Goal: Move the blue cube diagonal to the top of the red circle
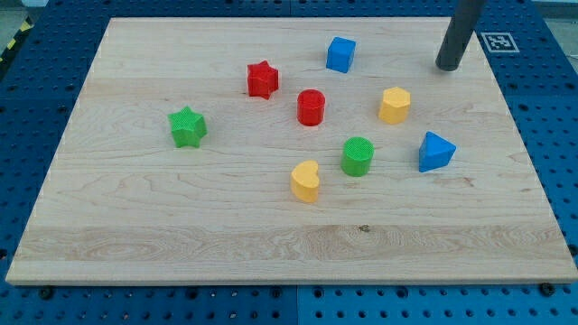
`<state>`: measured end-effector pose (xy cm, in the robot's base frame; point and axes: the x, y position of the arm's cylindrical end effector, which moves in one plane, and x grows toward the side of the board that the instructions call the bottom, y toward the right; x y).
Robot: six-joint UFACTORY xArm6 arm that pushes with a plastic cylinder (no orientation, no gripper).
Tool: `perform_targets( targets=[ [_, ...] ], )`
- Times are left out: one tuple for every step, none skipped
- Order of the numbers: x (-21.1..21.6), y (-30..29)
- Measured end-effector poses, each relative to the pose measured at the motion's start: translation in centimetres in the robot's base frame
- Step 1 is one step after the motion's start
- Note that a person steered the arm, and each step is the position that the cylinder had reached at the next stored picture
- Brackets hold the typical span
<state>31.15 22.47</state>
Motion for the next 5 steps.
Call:
perform_targets(
  targets=[
    [0.0,-0.2],
    [0.0,-3.3],
    [0.0,-5.7],
    [0.0,-6.9],
    [0.0,-10.5]
  ],
)
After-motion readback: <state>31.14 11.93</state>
